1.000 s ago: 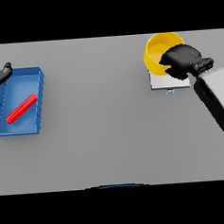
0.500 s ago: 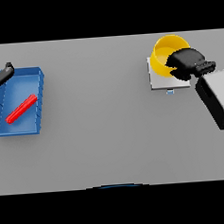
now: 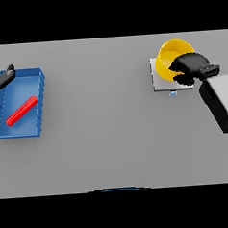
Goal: Pick up the red beaker and tilt it to pour out 1 green nut into yellow bowl. Pick up the yellow bowl and place it on the metallic measuring scale.
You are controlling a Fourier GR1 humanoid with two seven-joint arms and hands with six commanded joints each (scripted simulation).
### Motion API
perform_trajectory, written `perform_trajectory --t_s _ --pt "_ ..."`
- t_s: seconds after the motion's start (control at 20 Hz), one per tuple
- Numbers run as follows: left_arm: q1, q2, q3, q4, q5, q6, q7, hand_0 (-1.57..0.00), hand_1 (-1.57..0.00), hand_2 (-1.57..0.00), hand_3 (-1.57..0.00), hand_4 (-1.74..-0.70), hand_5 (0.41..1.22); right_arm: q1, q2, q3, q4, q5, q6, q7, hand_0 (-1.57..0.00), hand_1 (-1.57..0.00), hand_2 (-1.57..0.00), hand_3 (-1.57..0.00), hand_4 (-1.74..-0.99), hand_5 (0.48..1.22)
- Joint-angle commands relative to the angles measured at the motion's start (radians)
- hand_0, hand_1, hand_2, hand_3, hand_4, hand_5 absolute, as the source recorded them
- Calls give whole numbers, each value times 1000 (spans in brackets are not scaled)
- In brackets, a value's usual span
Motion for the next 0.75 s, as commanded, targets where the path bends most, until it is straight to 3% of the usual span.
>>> perform_trajectory --t_s 0.0,0.15,0.3,0.45,0.7 --pt "-6 7 2 2 -1 -3 10 1 1 1 1 -836 774 -1 5 -9 4 -11 6 -3 -1335 -1125 -1007 -816 -1592 1074" --pt "-4 -5 2 7 2 3 -4 1 1 1 1 -839 764 5 2 -25 -13 -37 46 18 -757 -673 -579 -476 -1513 923" --pt "-3 -4 -1 8 0 -1 -2 1 1 1 1 -831 754 -1 11 -26 -3 -41 58 24 -387 -380 -300 -258 -1476 847" --pt "-12 1 2 12 -3 2 8 1 1 1 1 -835 752 -1 4 -14 -6 -30 64 20 -198 -194 -153 -131 -1435 817" --pt "-8 -10 -4 -2 -2 8 4 1 1 1 1 -833 760 -10 4 -7 8 -23 86 37 -64 -63 -50 -42 -1390 779"
